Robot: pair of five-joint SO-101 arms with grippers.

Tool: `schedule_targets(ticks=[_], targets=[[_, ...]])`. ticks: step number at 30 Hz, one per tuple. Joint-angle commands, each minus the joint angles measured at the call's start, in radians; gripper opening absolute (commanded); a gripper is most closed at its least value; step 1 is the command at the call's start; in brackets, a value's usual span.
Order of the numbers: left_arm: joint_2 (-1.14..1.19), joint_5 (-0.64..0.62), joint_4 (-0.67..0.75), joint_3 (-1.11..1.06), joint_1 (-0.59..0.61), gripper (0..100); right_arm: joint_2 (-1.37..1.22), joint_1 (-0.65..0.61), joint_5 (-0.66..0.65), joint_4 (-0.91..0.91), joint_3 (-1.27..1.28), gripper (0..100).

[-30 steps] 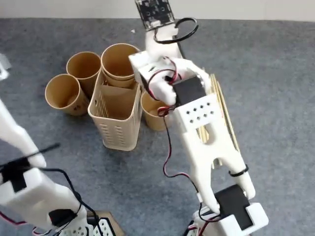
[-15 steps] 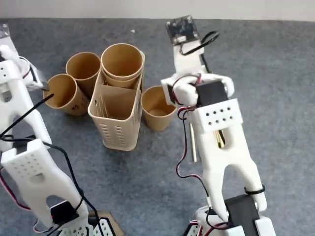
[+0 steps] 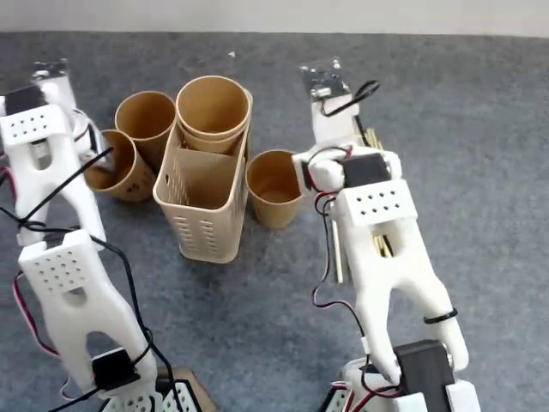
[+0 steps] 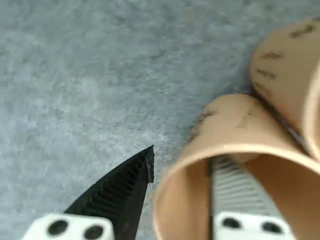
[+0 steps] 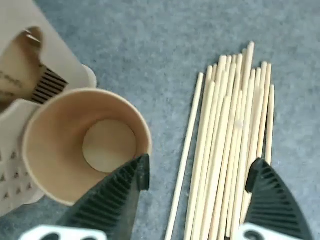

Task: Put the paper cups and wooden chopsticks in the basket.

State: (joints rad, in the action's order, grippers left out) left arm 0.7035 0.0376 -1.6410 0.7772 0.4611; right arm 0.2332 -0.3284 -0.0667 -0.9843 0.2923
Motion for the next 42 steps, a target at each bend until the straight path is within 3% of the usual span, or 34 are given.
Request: schedule_targets(ticks=[1,3,9,18,23,26,34,42], targets=[[-0.018,0.049,0.008,0.012,-0.027,6,-0.012,0.005,-0.006,0.059,0.036,30.7],[-0.019,0.08,0.008,0.012,-0.027,0,-0.036,-0.01,-0.006,0.093,0.067,30.7],[-0.021,0.124,0.0,0.024,-0.005,0,-0.108,-0.036,-0.005,0.137,0.101,30.7],[-0.019,0.124,-0.115,0.257,0.053,0,-0.156,-0.033,-0.005,0.134,0.096,24.5],[-0.021,0.126,-0.112,0.268,0.111,0,-0.044,-0.007,-0.009,0.133,0.091,24.5],[-0.021,0.121,-0.114,0.381,0.165,0,0.056,-0.01,-0.008,0.133,0.093,24.5],[-0.021,0.121,-0.118,0.573,0.249,0,0.199,-0.105,-0.005,0.139,0.101,24.5],[-0.064,0.114,-0.117,0.584,0.252,0,0.022,-0.13,-0.005,0.251,0.189,24.5]])
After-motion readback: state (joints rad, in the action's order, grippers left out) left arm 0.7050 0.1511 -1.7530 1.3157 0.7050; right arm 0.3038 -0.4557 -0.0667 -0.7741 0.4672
